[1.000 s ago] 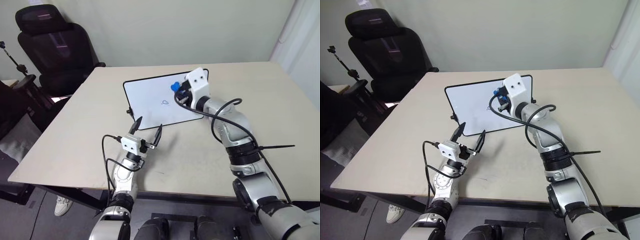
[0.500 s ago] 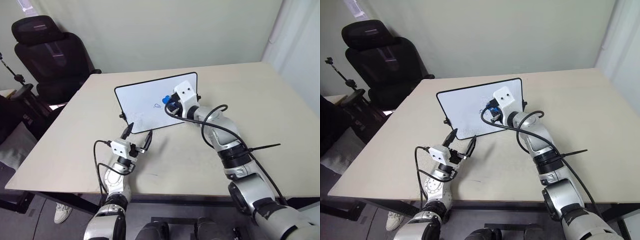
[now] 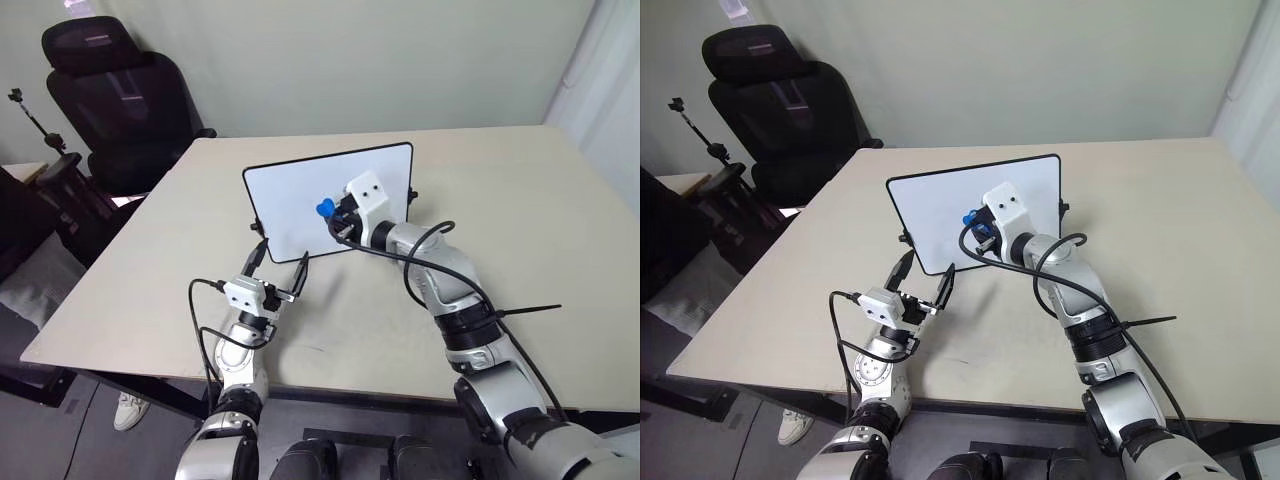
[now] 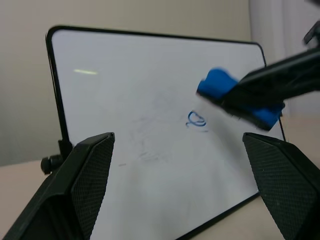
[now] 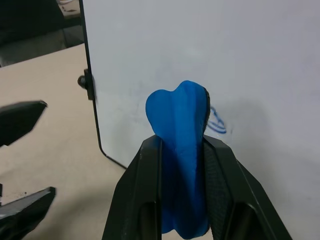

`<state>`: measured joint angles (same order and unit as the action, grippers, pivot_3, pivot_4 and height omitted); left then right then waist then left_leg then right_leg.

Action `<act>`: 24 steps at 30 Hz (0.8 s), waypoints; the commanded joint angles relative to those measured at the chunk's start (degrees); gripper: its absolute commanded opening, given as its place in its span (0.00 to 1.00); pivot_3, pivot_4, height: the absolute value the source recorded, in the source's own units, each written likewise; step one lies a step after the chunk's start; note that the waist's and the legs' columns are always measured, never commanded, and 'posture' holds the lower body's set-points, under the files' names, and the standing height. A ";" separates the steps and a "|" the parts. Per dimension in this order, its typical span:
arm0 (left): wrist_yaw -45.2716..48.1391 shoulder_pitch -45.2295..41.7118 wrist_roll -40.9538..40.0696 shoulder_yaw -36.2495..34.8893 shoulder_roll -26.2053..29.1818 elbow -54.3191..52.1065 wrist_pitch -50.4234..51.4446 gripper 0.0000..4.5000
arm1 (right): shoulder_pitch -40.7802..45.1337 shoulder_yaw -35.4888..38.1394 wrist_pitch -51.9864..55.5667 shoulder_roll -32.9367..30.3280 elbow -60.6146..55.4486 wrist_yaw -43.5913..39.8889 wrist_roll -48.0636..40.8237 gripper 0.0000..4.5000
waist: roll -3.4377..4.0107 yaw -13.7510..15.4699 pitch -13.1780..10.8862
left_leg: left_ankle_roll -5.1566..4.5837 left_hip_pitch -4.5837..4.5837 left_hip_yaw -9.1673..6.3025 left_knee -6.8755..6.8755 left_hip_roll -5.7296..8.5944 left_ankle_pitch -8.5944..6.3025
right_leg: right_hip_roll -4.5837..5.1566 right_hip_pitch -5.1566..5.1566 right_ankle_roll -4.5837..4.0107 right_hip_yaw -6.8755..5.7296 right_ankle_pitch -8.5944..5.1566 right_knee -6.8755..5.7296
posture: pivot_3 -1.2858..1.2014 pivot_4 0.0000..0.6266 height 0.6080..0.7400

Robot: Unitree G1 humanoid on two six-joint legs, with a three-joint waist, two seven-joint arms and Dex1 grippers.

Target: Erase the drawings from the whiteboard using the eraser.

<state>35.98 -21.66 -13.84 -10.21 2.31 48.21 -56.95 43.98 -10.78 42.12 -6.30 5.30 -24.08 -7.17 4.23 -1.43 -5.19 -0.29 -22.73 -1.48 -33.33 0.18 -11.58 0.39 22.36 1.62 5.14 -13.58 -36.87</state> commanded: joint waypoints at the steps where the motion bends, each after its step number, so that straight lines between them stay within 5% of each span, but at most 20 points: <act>1: -1.00 4.31 0.12 0.97 -0.18 -1.51 2.59 1.00 | -0.33 0.46 0.29 0.19 -4.64 -0.75 -1.36 0.24 | -0.03 0.07 -0.02 | -0.04 -0.20 0.00 -0.08 -0.01 0.03 | -0.01 0.15 0.01 -0.01 0.01 -0.04 | 0.52 0.24 1.00; 6: -3.73 6.12 0.66 1.54 0.62 -8.12 8.61 1.00 | -1.24 0.34 0.76 -0.04 -5.21 -0.43 -1.29 0.24 | -0.22 0.07 -0.14 | -0.74 -0.46 0.00 -0.29 -0.11 0.60 | -0.07 0.24 0.13 -0.09 -0.11 -0.14 | 0.52 0.24 1.00; 24: -7.73 7.67 0.83 5.18 1.74 -24.32 25.05 1.00 | 1.56 0.53 -3.41 1.72 -2.73 1.32 0.03 0.24 | -1.99 0.31 -1.28 | -0.72 -1.30 -0.02 -1.09 -0.31 0.64 | -0.12 0.67 -0.35 -0.33 -0.06 -0.25 | 0.52 0.24 1.00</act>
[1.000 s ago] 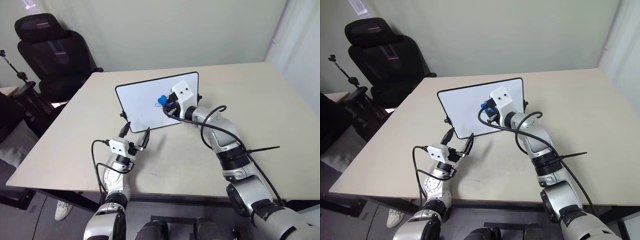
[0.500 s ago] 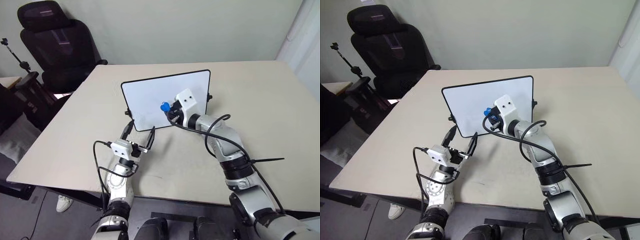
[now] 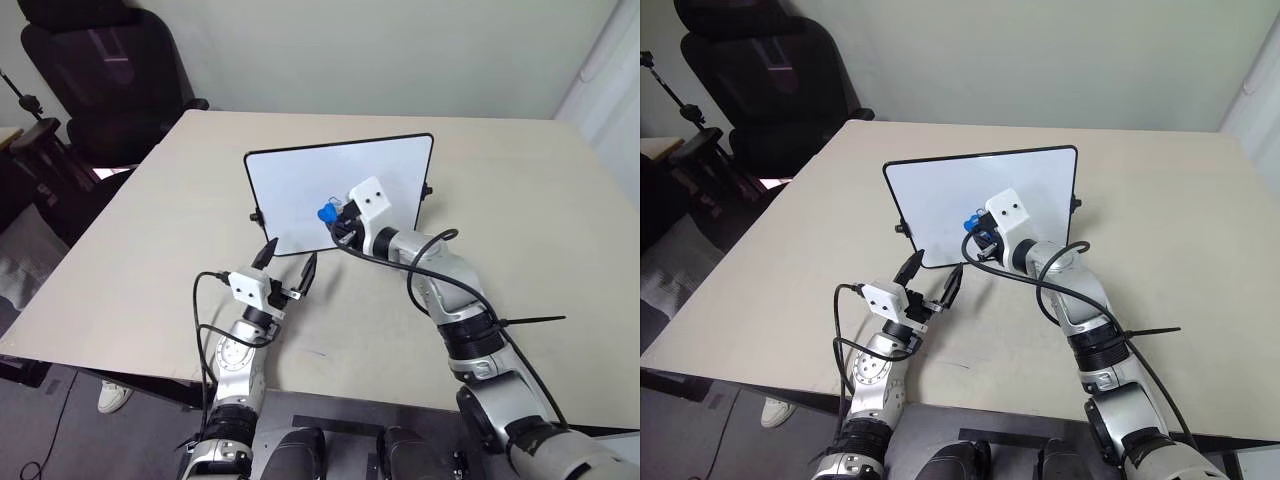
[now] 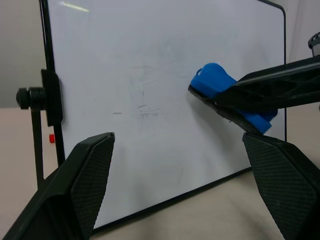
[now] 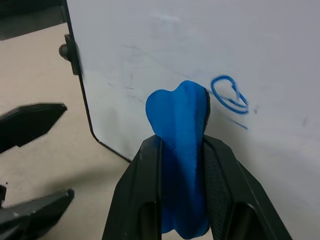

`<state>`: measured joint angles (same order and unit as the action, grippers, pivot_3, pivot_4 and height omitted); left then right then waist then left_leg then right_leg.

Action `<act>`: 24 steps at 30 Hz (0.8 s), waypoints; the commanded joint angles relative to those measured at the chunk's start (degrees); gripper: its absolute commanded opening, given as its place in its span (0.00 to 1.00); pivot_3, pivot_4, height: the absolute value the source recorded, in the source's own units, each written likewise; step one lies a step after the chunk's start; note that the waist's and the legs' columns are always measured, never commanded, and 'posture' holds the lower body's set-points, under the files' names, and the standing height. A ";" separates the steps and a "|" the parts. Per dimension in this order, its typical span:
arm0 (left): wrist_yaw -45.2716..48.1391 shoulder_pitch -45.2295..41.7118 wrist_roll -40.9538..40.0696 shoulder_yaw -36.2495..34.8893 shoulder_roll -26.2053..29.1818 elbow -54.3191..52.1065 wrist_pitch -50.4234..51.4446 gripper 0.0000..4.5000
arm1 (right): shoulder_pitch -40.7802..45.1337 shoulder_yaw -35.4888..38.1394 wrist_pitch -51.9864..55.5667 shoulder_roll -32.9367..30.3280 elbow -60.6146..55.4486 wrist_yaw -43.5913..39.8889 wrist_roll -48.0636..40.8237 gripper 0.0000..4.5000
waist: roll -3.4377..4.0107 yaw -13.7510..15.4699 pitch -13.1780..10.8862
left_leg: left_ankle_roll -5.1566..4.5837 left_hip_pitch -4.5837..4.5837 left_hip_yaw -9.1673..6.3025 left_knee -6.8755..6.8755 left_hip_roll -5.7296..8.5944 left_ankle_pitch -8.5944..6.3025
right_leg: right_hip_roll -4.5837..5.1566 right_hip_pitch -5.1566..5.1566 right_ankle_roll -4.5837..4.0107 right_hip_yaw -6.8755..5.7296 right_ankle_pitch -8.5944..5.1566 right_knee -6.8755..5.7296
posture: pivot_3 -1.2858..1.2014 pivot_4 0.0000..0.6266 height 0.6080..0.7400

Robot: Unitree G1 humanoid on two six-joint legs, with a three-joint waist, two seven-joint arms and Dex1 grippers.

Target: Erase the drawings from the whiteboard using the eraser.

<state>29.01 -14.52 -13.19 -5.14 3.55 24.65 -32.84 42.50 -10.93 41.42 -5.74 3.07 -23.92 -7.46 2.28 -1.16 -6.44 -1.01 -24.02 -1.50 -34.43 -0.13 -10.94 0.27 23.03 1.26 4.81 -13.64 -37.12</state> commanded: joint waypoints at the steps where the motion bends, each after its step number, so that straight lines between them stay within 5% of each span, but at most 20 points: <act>1: -0.99 0.67 0.26 0.26 0.48 -1.27 1.36 1.00 | 3.81 0.80 -3.29 1.50 0.21 1.65 0.58 0.24 | -0.10 0.04 -0.06 | 0.00 -0.01 0.00 -0.02 0.00 0.00 | 0.00 0.00 0.00 0.00 0.01 0.00 | 0.52 0.24 1.00; 8: -5.42 2.54 2.55 3.17 -1.11 -12.35 7.87 1.00 | 6.92 0.68 -6.88 2.43 6.83 4.85 3.31 0.24 | -1.15 -0.06 -0.70 | 0.08 -0.12 0.00 -0.22 -0.02 -0.04 | 0.00 0.13 -0.06 -0.06 0.05 -0.01 | 0.52 0.24 1.00; 16: -12.28 6.73 6.96 8.94 -4.12 -29.09 18.70 1.00 | 7.23 0.77 -6.89 1.44 12.18 7.36 6.02 0.24 | -1.67 -0.25 -0.94 | 0.04 -0.30 0.00 -0.99 -0.03 -0.10 | 0.06 0.11 -0.20 -0.12 0.66 0.05 | 0.52 0.24 1.00; 24: -13.56 9.31 6.43 10.34 -3.35 -35.01 22.69 1.00 | 6.62 1.49 -5.21 0.41 12.42 7.68 6.43 0.24 | -2.01 -0.03 -1.15 | 0.85 -0.35 0.00 -0.99 -0.03 -0.15 | 0.04 0.30 -0.20 -0.12 1.31 0.05 | 0.52 0.24 1.00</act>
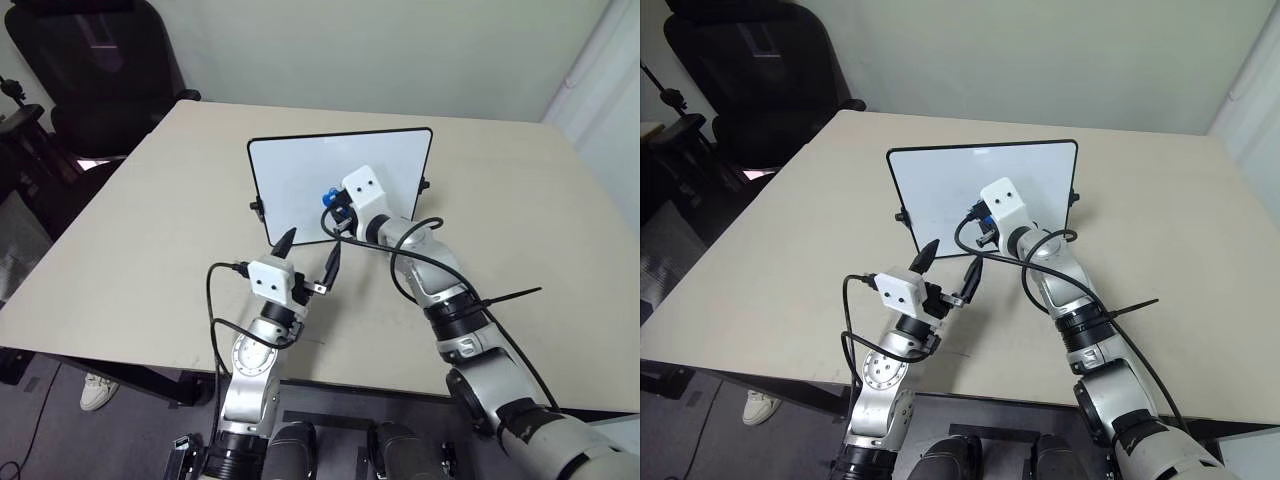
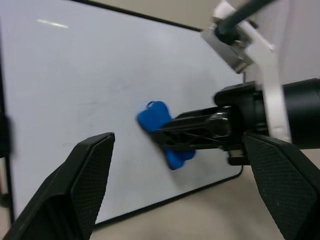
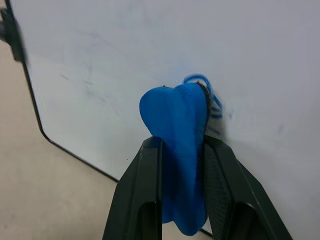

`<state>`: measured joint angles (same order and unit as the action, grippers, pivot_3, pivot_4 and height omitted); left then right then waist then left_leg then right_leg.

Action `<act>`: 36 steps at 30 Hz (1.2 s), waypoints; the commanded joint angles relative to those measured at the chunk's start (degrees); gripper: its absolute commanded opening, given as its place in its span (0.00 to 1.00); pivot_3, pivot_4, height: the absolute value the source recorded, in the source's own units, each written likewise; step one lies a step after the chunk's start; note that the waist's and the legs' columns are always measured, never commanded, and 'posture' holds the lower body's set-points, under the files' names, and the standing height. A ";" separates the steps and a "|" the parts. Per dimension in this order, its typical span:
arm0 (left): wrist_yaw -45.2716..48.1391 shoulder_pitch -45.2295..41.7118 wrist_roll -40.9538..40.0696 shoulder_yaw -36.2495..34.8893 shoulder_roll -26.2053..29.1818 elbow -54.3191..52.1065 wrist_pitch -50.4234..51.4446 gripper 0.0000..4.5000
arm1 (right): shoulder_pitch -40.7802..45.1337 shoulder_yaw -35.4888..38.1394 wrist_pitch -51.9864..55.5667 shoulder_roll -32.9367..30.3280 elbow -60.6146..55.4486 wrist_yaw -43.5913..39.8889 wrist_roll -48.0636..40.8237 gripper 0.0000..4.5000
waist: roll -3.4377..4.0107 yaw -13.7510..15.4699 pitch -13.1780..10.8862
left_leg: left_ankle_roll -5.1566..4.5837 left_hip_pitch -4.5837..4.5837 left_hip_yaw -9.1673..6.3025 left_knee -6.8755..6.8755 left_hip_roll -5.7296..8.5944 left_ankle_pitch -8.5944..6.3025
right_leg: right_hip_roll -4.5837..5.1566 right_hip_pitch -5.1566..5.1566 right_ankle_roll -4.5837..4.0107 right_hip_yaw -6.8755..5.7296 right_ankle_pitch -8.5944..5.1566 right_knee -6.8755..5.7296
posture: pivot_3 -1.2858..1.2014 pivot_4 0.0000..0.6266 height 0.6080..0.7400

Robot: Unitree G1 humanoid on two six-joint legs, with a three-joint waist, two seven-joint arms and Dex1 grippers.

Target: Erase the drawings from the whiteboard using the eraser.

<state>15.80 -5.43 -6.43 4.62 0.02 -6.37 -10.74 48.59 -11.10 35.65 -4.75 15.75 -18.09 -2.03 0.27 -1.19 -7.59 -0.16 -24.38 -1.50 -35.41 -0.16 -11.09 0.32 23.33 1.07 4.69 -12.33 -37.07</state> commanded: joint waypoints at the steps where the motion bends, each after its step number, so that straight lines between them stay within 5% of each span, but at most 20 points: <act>1: -0.27 0.11 -0.57 0.40 0.32 -3.88 0.73 1.00 | 0.62 1.87 0.72 -0.68 -0.11 2.00 1.00 0.24 | -0.01 0.03 0.00 | 0.01 0.00 0.00 0.00 0.01 0.05 | 0.00 0.00 0.02 0.00 0.01 0.00 | 0.52 0.24 1.00; 25: -0.42 -1.14 -2.01 -0.78 2.00 -2.71 3.47 1.00 | 5.36 4.95 0.49 -0.21 0.37 2.38 -0.89 0.24 | -0.01 0.37 0.00 | -0.51 -0.67 0.00 -0.59 0.01 0.37 | -0.01 0.54 0.29 0.02 0.35 -0.02 | 0.52 0.24 1.00; 36: 2.29 -3.89 -4.19 -4.27 3.62 6.52 -1.43 1.00 | 9.66 6.73 0.57 0.15 -0.52 2.05 -1.90 0.24 | -0.04 0.34 -0.02 | -0.14 -0.73 0.00 -0.61 0.01 0.41 | 0.01 0.99 0.29 0.02 1.10 0.00 | 0.52 0.24 1.00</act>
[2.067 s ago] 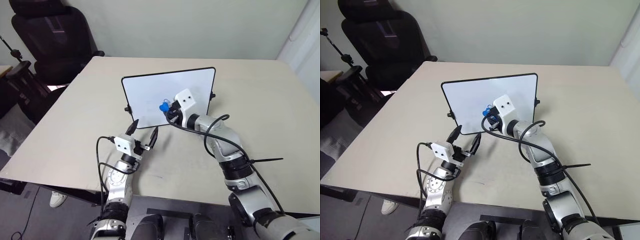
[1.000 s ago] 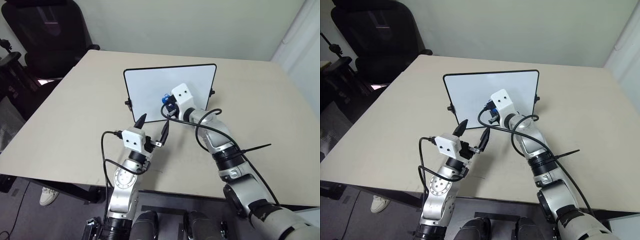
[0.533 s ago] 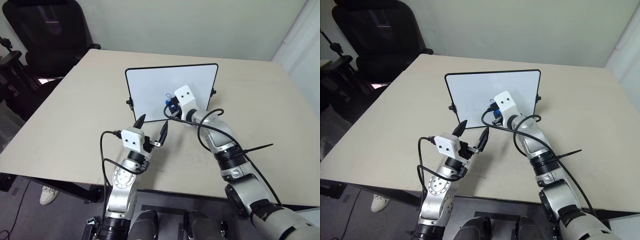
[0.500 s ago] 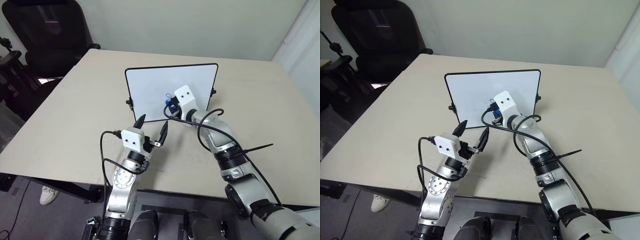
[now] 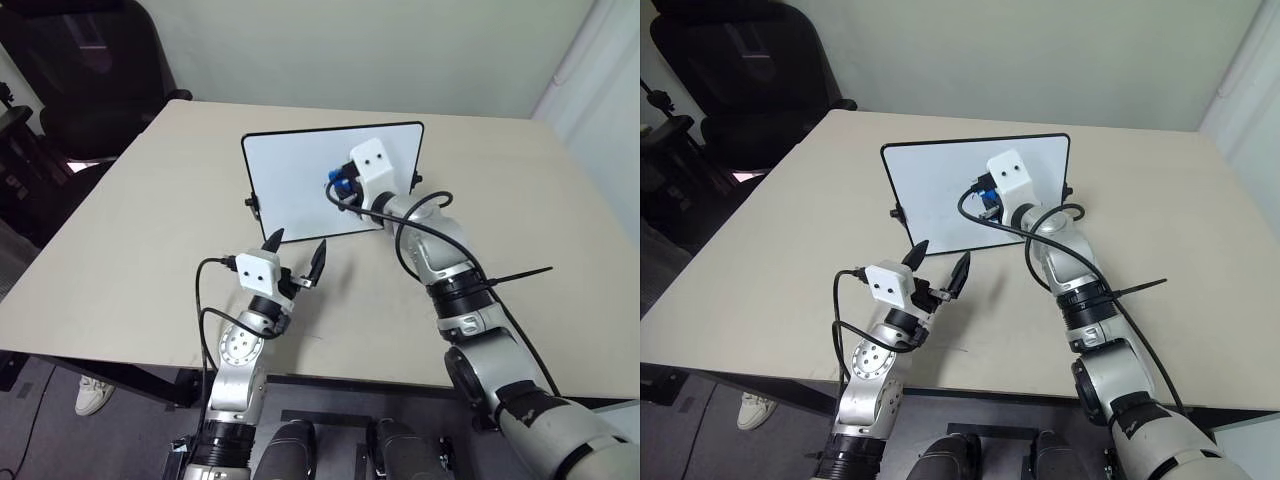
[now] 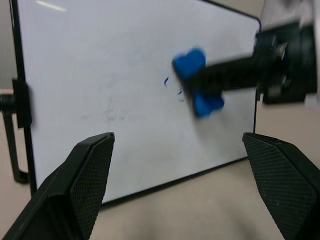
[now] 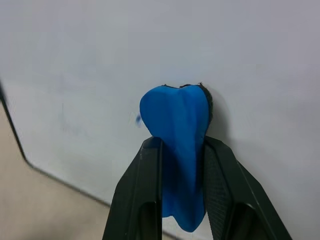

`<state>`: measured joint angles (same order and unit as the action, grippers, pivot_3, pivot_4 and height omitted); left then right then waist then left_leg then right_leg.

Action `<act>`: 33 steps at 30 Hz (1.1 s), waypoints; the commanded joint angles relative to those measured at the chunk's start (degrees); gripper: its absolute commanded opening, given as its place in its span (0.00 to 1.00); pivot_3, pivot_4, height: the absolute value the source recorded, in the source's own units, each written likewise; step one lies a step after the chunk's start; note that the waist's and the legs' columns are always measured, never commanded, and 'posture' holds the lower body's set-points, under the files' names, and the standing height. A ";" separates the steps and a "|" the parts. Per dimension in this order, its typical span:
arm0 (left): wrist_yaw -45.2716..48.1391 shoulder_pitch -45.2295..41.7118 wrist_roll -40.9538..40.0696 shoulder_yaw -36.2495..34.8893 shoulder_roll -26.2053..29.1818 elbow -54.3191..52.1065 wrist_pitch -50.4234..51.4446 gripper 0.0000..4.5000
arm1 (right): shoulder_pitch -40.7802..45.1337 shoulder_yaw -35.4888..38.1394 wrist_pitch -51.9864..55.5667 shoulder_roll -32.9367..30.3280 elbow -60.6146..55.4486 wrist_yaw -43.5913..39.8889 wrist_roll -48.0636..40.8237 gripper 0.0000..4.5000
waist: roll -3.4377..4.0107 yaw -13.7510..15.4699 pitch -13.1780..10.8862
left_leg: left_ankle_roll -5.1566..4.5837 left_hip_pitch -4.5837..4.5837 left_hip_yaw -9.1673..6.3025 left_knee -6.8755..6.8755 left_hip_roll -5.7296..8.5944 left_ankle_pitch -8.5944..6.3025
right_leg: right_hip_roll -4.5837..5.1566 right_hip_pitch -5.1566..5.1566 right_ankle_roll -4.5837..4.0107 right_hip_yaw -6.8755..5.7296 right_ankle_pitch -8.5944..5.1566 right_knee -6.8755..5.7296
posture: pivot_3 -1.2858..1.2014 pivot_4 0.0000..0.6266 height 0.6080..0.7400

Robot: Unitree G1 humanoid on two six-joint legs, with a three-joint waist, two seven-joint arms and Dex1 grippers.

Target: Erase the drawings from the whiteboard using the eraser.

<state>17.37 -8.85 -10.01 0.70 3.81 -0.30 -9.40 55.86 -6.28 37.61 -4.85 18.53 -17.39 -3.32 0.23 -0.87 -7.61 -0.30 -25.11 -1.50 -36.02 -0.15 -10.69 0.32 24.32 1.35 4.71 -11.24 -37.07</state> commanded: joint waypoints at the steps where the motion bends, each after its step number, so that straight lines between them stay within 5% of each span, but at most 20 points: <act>1: 0.86 -0.41 -0.58 -0.39 -0.22 1.05 -3.37 1.00 | 2.54 2.03 -1.22 0.34 -3.51 1.31 -0.66 0.24 | 0.00 0.02 0.00 | 0.00 0.00 0.00 -0.01 0.00 0.00 | 0.00 0.02 0.00 0.00 0.02 0.00 | 0.52 0.24 1.00; 12: 7.19 -2.12 -3.24 -3.60 0.84 17.74 -15.24 1.00 | -0.09 -0.32 -0.82 1.86 1.00 0.72 0.81 0.24 | -0.01 -0.10 0.01 | -0.65 0.07 0.00 -0.04 -0.01 0.40 | -0.01 0.22 0.03 0.00 0.23 -0.01 | 0.52 0.24 1.00; 18: 10.60 -2.99 -3.86 -5.07 0.34 28.02 -23.73 1.00 | -0.52 -1.78 0.31 1.71 3.12 0.27 1.70 0.24 | 0.27 -0.01 0.17 | 0.08 0.19 -0.02 0.00 0.01 -0.04 | -0.01 0.21 -0.02 0.03 0.52 0.00 | 0.52 0.24 1.00; 33: 13.79 -4.87 -4.34 -6.64 -0.66 39.39 -32.87 1.00 | -1.06 -4.12 2.86 0.82 0.57 -2.42 1.39 0.24 | 1.41 -0.09 0.86 | 0.16 0.85 -0.07 0.24 0.02 -0.09 | -0.03 -0.11 0.39 0.07 0.44 0.00 | 0.52 0.24 1.00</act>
<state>30.88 -15.65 -13.62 -5.18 3.44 33.65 -42.51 54.35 -9.98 40.69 -4.10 22.39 -18.82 -1.99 1.64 -0.96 -6.75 -0.14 -24.26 -1.57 -35.77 -0.13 -10.78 0.29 24.21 1.74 4.78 -10.80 -37.06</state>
